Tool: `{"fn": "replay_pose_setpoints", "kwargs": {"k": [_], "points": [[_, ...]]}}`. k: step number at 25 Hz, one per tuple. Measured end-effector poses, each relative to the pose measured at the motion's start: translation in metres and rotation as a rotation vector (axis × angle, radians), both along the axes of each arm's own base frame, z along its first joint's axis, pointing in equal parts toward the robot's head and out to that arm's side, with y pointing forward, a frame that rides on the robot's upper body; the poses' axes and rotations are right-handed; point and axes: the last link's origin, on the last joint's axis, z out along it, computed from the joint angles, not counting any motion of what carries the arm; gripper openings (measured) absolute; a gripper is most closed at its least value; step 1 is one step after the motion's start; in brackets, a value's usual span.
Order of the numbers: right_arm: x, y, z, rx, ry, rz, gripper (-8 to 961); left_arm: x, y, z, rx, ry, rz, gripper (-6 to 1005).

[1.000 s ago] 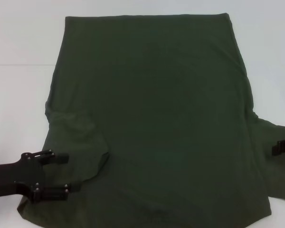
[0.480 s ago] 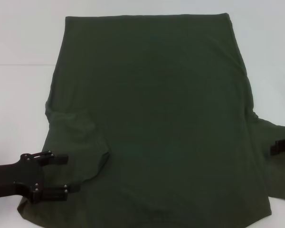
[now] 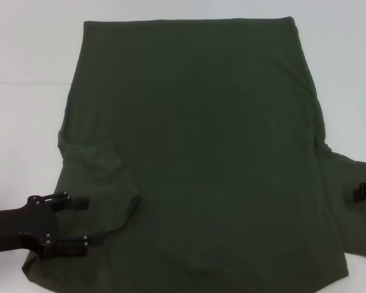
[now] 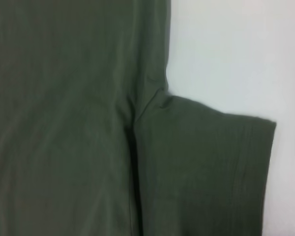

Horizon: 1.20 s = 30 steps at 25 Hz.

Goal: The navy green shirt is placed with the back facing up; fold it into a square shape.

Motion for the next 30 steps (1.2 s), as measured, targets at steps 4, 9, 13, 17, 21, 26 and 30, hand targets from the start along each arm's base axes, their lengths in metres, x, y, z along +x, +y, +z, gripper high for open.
{"fn": "replay_pose_setpoints", "kwargs": {"k": [4, 9, 13, 17, 21, 26, 30], "points": [[0.0000, -0.0002, -0.0004, -0.002, 0.000, 0.000, 857, 0.0001, 0.0004, 0.0000, 0.001, 0.001, 0.000, 888], [-0.0004, -0.0004, -0.0018, -0.005, 0.000, 0.001, 857, -0.0001, 0.0007, -0.0001, 0.002, 0.002, 0.001, 888], [-0.0012, -0.0005, -0.0037, -0.014, -0.005, 0.006, 857, 0.0003, 0.0011, -0.0001, 0.002, 0.002, 0.000, 888], [-0.0025, 0.0003, -0.0047, -0.016, -0.005, 0.009, 857, 0.0005, 0.0013, 0.0000, 0.002, 0.002, -0.001, 887], [-0.0040, 0.0010, -0.0063, -0.019, -0.004, 0.013, 856, 0.0005, 0.0012, -0.0002, 0.001, 0.001, -0.001, 887], [-0.0059, 0.0018, -0.0093, -0.028, 0.000, 0.016, 857, 0.0002, 0.0010, -0.0005, 0.001, 0.001, 0.001, 888], [-0.0078, 0.0033, -0.0098, -0.026, 0.005, 0.021, 857, 0.0002, 0.0010, -0.0005, 0.001, 0.001, 0.001, 888]]}}
